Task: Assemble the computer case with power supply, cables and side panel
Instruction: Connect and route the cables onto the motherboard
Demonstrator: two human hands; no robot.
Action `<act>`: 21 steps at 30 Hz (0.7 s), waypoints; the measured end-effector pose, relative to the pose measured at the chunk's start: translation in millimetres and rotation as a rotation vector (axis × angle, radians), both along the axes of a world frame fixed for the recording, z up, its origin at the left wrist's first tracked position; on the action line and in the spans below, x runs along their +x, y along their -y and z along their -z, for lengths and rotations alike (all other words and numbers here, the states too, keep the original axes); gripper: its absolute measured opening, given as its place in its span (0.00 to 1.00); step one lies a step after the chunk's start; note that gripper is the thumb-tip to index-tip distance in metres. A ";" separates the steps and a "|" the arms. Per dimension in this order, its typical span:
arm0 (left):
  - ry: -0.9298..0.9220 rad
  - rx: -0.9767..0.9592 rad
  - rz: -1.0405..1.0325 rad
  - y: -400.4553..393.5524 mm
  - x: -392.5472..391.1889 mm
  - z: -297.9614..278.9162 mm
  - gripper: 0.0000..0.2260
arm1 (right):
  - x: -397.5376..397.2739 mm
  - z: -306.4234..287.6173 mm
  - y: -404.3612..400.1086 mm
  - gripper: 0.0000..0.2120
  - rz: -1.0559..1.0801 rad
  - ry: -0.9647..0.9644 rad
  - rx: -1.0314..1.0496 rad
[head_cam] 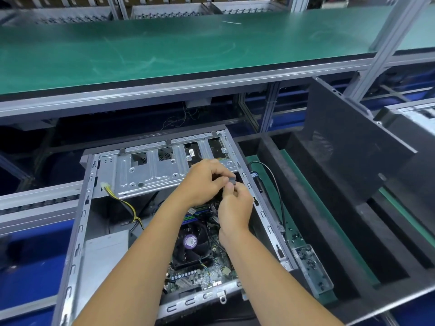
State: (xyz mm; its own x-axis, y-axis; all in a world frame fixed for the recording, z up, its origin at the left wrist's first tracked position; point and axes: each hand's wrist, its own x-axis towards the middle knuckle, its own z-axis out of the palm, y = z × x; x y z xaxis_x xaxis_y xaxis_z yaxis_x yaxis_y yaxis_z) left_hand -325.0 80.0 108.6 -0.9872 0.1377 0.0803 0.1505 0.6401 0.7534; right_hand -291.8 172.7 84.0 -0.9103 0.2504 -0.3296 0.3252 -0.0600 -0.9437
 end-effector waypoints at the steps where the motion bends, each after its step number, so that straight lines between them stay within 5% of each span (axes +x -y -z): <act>1: -0.018 -0.031 0.010 -0.1 0.5 1.5 0.09 | -0.1 0.0 0.2 0.10 -0.005 0.014 0.003; 21: -0.112 -0.110 -0.170 7.9 2.9 10.2 0.11 | -8.5 -9.9 -2.8 0.14 -0.063 0.187 -0.201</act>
State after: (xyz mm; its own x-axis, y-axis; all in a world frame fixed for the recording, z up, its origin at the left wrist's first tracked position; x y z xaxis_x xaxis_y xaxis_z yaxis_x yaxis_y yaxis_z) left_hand -322.2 72.1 98.3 -0.9828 -0.0159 0.1842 0.1121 0.7408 0.6623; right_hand -300.3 175.5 93.9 -0.8405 0.1077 -0.5309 0.5020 -0.2137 -0.8380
